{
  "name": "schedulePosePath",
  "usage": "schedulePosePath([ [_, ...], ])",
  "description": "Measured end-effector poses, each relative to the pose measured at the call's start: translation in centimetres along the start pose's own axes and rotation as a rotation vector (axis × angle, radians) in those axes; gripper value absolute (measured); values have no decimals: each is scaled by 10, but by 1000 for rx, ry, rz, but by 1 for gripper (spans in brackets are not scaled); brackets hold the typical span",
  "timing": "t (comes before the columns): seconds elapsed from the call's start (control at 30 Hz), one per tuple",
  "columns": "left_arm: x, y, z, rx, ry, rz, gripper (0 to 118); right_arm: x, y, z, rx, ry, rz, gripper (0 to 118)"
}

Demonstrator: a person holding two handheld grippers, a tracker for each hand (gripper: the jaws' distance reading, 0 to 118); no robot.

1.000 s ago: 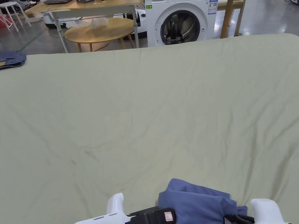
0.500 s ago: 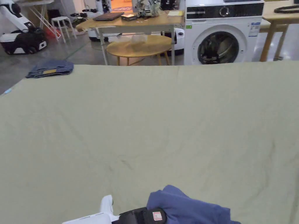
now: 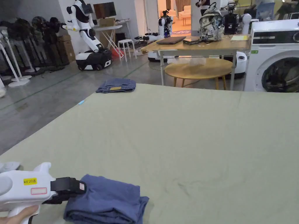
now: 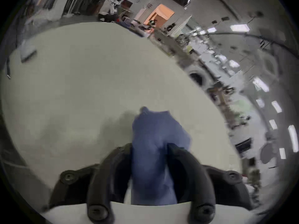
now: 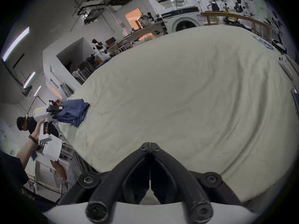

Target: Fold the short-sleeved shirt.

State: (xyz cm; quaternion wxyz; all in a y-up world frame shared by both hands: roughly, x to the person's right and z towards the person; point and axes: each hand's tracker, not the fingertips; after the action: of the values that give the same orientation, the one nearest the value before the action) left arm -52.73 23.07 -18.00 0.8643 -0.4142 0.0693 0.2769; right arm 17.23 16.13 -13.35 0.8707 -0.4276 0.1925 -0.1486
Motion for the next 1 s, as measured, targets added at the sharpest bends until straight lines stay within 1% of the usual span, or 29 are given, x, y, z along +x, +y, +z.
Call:
schedulePosePath([
  [0.03, -24, 19, -8, 15, 123, -51, 54, 0, 1, 2, 6, 3, 5, 0],
  [0.1, -12, 26, 8, 24, 337, -181, 54, 2, 8, 9, 24, -4, 49, 0],
  [0.13, -4, 29, 16, 48, 348, -239, 54, -1, 16, 14, 18, -32, 94, 0],
  [0.17, 7, 26, 26, 37, 310, -297, 54, -2, 23, 19, 27, -89, 151, 0],
  [0.2, 22, 23, 39, 77, 292, -381, 54, -5, 31, 26, 50, -161, 219, 0],
  [0.23, 37, 19, 52, 115, 290, -443, 54, -8, 37, 32, 81, -216, 257, 0],
  [0.27, 55, 14, 67, 159, 285, -520, 54, -9, 45, 41, 120, -241, 278, 0],
  [0.37, 121, -16, 108, 316, 355, -775, 54, -14, 69, 68, 280, -224, 281, 0],
  [0.4, 139, -27, 117, 395, 385, -832, 54, -18, 76, 79, 335, -219, 291, 0],
  [0.43, 146, -35, 119, 461, 389, -856, 54, -23, 82, 88, 392, -220, 311, 0],
  [0.47, 156, -41, 126, 503, 315, -820, 54, -28, 86, 95, 438, -228, 332, 0],
  [0.53, 171, -54, 143, 594, 111, -720, 51, -43, 93, 109, 528, -261, 378, 0],
  [0.57, 195, -71, 153, 670, 31, -699, 47, -50, 95, 113, 573, -292, 401, 0],
  [0.6, 206, -83, 159, 750, -29, -710, 43, -56, 97, 117, 615, -323, 426, 0],
  [0.63, 215, -93, 164, 828, -73, -719, 35, -62, 98, 119, 644, -346, 441, 0],
  [0.67, 223, -103, 167, 871, -114, -720, 23, -63, 98, 120, 680, -368, 455, 0],
  [0.7, 231, -108, 161, 897, -155, -721, 7, -69, 98, 122, 725, -383, 467, 0],
  [0.73, 240, -116, 162, 917, -179, -725, 0, -74, 98, 124, 766, -388, 474, 0],
  [0.8, 257, -132, 158, 915, -170, -718, 0, -85, 100, 127, 792, -391, 456, 0],
  [0.93, 284, -156, 152, 937, -129, -688, 0, -91, 98, 125, 843, -398, 420, 0],
  [1.0, 295, -161, 151, 934, -106, -686, 0, -95, 92, 124, 874, -420, 384, 0],
])
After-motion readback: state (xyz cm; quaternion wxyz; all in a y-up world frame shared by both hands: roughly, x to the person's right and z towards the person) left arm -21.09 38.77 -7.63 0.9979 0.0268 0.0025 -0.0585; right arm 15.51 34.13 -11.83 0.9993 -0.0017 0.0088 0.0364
